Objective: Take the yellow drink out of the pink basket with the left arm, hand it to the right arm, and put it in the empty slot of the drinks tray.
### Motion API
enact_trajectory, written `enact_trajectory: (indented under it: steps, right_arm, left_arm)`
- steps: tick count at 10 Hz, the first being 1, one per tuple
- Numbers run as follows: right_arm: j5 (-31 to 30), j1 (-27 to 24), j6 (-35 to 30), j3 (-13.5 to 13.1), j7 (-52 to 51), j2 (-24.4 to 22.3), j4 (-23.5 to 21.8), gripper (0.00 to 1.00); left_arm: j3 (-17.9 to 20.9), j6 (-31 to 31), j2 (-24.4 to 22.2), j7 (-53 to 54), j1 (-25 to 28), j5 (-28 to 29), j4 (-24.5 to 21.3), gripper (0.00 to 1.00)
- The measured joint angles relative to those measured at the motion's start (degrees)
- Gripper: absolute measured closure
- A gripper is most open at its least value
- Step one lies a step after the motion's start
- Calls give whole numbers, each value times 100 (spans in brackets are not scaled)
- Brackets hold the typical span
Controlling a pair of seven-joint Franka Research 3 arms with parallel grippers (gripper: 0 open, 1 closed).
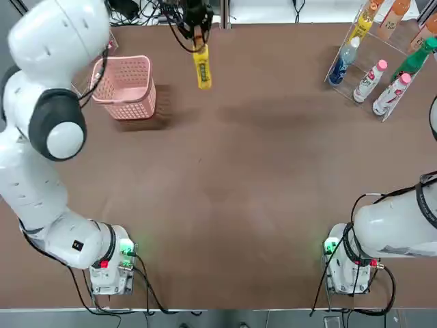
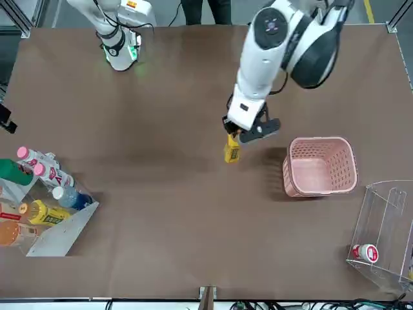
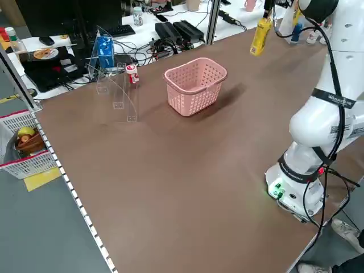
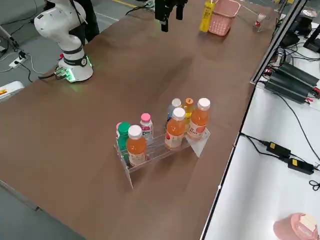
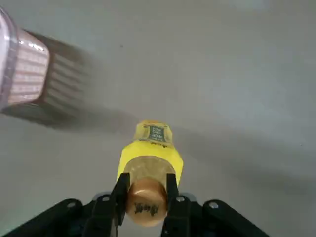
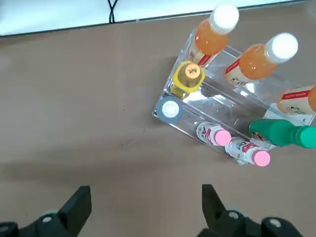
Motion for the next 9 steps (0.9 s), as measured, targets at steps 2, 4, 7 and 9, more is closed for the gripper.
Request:
enact_trajectory:
  steps: [2, 4, 7, 9]
  right_arm:
    - [0, 0, -63, -1, 0, -1, 0, 1]
    - [0, -2, -63, -11, 0, -1, 0, 1]
    - [0, -95, -59, -28, 0, -3, 19, 1]
    - [42, -307, -61, -31, -25, -25, 97, 1]
  left_arm:
    - [433, 441, 322, -417, -534, 42, 4, 66]
    - [873, 857, 636, -780, -940, 43, 23, 66]
    - [1036, 1047, 1007, -1434, -1184, 43, 318, 66]
    - [1037, 1223, 1131, -1823, -1254, 43, 411, 66]
